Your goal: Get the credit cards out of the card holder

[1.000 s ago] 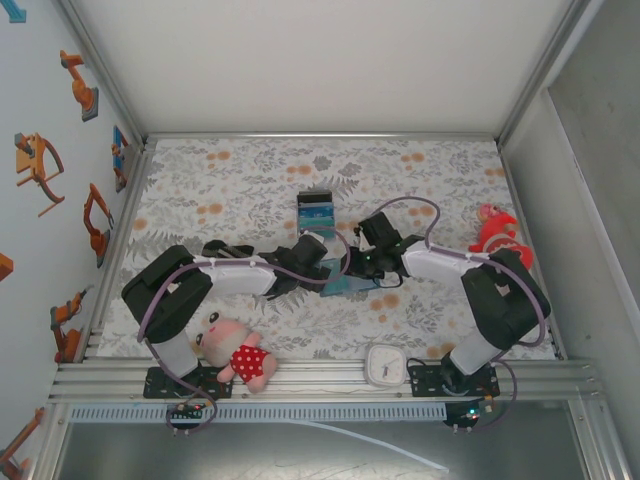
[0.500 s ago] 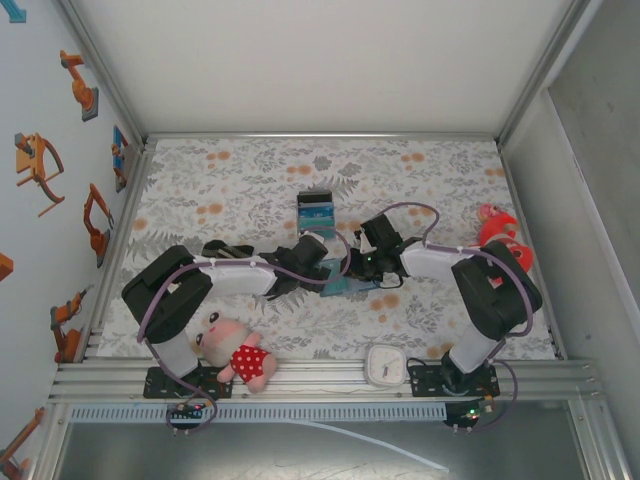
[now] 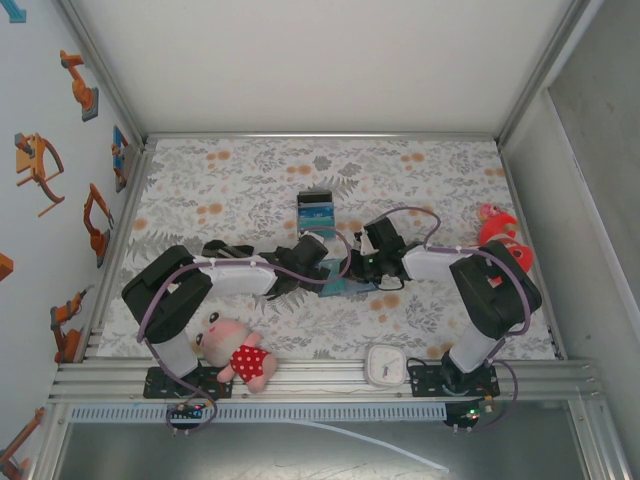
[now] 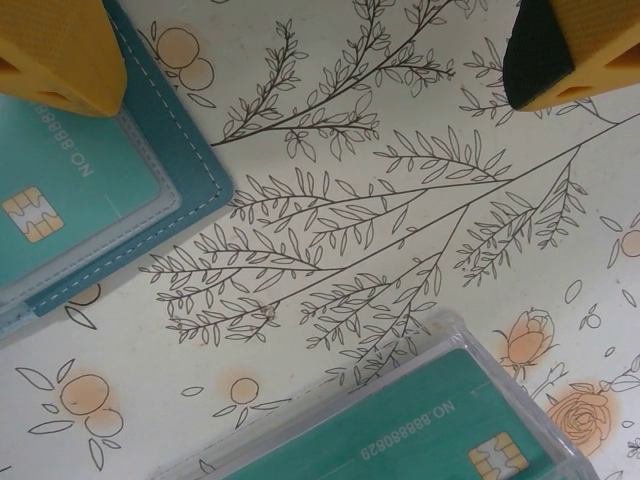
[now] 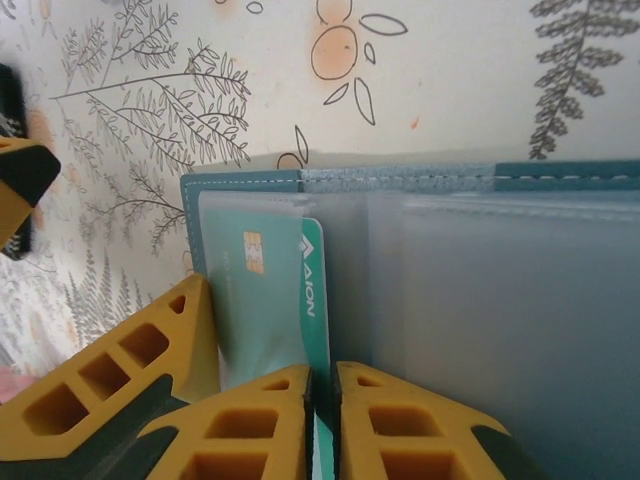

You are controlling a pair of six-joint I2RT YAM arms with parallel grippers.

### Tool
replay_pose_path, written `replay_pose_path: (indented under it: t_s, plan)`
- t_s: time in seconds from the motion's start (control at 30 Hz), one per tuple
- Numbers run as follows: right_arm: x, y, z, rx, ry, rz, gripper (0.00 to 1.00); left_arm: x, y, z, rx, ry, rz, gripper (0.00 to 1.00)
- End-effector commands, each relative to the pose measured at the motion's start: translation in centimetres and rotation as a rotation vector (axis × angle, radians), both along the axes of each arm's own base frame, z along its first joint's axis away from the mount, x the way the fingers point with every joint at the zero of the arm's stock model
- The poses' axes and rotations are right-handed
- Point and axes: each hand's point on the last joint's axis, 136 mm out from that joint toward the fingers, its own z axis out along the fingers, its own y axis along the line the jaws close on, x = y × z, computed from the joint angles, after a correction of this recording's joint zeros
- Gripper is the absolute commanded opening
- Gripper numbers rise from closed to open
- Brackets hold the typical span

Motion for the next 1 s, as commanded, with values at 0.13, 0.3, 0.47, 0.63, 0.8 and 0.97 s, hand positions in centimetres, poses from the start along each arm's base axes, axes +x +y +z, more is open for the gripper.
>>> replay_pose_path:
  t_s: [0.13, 0.3, 0.47, 0.63, 0.8, 0.97]
  plan:
    - [0.4, 0.4, 1.3, 0.085, -0.016, -0.007, 0.03, -1.2, 1.6, -1.8, 0.103, 0.055, -0.002, 0.97]
    - [0.3, 0.2, 1.2, 0.087, -0.017, -0.010, 0.00, -1.2, 1.6, -1.7, 0.106, 0.052, -0.001, 0.97]
    - [0.6, -0.4, 1.1, 0.073, -0.031, -0.014, 0.00, -1.1, 1.7, -1.7, 0.108, 0.048, 0.003, 0.97]
    - [0.7, -1.8, 0.4, -0.012, -0.042, -0.018, 0.00, -1.1, 1.8, -1.9, 0.111, 0.050, 0.005, 0.97]
    - [0.8, -2.7, 0.2, -0.060, -0.058, -0.015, 0.00, -1.1, 1.9, -2.0, 0.110, 0.046, 0.010, 0.97]
    - [1.3, -2.9, 0.7, -0.079, -0.080, -0.012, 0.00, -1.0, 1.9, -1.9, 0.112, 0.041, 0.005, 0.97]
